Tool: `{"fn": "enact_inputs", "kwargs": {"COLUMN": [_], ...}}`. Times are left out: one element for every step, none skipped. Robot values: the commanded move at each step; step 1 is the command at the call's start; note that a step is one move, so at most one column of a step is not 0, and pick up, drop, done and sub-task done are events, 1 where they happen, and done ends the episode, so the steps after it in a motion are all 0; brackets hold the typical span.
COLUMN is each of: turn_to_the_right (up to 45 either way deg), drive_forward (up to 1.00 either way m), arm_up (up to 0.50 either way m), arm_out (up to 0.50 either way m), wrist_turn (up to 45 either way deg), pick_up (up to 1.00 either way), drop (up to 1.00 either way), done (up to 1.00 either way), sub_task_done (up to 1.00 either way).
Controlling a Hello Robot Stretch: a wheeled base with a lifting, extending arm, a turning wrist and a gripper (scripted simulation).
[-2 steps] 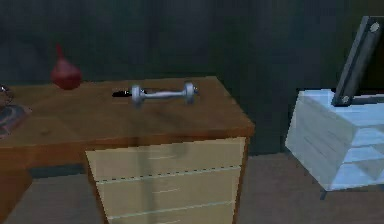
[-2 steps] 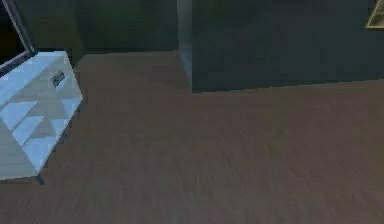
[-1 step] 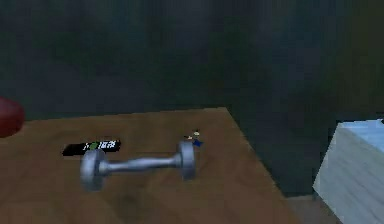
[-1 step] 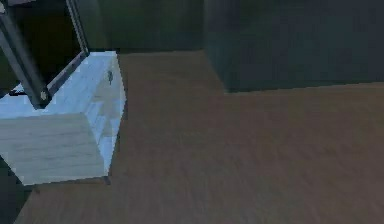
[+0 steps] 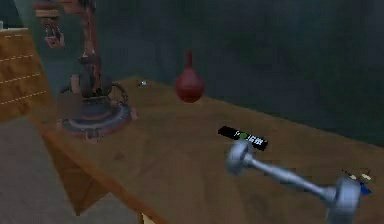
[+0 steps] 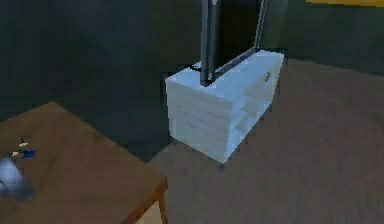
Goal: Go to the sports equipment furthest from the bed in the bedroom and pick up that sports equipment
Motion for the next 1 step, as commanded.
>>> {"fn": "enact_inputs", "kwargs": {"turn_to_the_right": [-45.0], "drive_forward": [0.0], "arm_up": [0.0], "arm_out": [0.0], "wrist_turn": [0.0], "pick_up": [0.0], "drop": [0.0], "done": [0.0], "sub_task_done": [0.0]}}
